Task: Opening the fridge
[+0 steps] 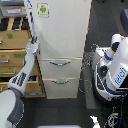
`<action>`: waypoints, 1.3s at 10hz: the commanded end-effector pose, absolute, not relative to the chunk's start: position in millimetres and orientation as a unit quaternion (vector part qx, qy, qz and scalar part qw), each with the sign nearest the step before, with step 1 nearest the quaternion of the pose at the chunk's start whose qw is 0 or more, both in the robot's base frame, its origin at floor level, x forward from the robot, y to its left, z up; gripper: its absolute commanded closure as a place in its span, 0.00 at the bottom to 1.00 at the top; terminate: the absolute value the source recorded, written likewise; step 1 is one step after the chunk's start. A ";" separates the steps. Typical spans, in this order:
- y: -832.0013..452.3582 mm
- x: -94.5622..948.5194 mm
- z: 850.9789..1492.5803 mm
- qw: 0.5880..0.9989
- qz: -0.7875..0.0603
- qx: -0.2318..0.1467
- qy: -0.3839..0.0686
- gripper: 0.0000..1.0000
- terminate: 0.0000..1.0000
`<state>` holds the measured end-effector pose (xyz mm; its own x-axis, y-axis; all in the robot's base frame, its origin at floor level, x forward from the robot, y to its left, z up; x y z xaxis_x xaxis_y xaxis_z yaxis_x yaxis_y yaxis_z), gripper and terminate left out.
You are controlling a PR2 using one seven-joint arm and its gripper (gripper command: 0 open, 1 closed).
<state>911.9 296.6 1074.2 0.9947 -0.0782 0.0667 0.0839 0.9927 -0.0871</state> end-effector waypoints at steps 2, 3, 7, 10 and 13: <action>241.5 796.1 1124.1 0.985 -0.156 -0.048 -0.062 1.00 0.00; 213.7 732.7 1166.6 0.971 -0.212 -0.060 -0.090 1.00 0.00; 130.4 117.9 1418.9 0.827 -0.503 -0.129 -0.216 1.00 0.00; 51.4 -139.2 1464.3 0.732 -0.603 -0.060 -0.311 1.00 0.00; 154.5 42.2 1377.5 0.801 -0.555 -0.027 -0.225 0.00 0.00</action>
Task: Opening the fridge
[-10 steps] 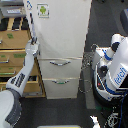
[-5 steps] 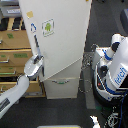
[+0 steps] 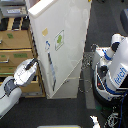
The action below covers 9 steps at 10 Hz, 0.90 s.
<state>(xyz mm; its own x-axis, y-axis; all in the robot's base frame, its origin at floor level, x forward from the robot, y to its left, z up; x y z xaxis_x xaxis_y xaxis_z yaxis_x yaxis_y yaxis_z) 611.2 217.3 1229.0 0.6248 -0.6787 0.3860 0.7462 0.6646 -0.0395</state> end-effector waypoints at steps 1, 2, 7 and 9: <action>174.3 100.3 1349.0 0.821 -0.531 -0.026 -0.208 0.00 0.00; 185.6 226.7 1287.9 0.855 -0.487 -0.031 -0.174 0.00 0.00; 96.9 584.1 1063.8 0.887 -0.460 -0.010 -0.035 0.00 0.00; 112.1 687.1 1036.6 0.912 -0.410 -0.015 -0.012 0.00 0.00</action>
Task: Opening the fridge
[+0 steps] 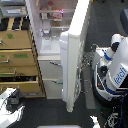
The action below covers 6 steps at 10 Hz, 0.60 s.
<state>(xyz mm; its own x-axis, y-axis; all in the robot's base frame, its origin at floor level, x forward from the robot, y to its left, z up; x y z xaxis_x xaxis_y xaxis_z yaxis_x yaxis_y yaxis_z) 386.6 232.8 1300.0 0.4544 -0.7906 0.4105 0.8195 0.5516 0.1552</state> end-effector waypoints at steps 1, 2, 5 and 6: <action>151.1 774.6 1037.3 0.937 -0.347 -0.037 -0.006 0.00 0.00; 173.5 818.0 1032.0 0.948 -0.317 -0.026 0.000 0.00 0.00; 172.5 936.3 983.6 0.966 -0.257 -0.020 0.024 0.00 0.00; 130.5 949.7 972.7 0.961 -0.276 -0.011 0.035 0.00 0.00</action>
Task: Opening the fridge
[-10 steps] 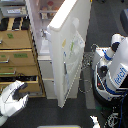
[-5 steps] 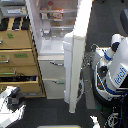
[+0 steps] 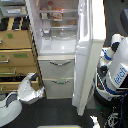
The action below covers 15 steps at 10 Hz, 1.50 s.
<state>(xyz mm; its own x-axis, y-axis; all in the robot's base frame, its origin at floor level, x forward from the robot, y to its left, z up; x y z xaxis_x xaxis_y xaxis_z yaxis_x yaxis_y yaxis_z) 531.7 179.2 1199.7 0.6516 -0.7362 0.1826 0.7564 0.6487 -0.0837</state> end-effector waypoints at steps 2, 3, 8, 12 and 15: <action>-28.6 962.3 1012.1 0.940 -0.339 0.007 0.030 0.00 0.00; -104.6 959.8 1049.8 0.929 -0.370 -0.005 0.016 0.00 0.00; -464.1 844.3 1206.9 0.818 -0.566 -0.037 -0.095 0.00 0.00; -653.7 560.0 1360.8 0.729 -0.674 -0.038 -0.114 0.00 0.00; -657.7 467.6 1403.7 0.685 -0.714 -0.031 -0.139 0.00 0.00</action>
<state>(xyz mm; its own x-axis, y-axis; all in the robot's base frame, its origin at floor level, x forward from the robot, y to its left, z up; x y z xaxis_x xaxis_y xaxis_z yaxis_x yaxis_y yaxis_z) 820.5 -199.9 1149.7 0.5296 -0.8442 0.0832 0.8444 0.5339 0.0429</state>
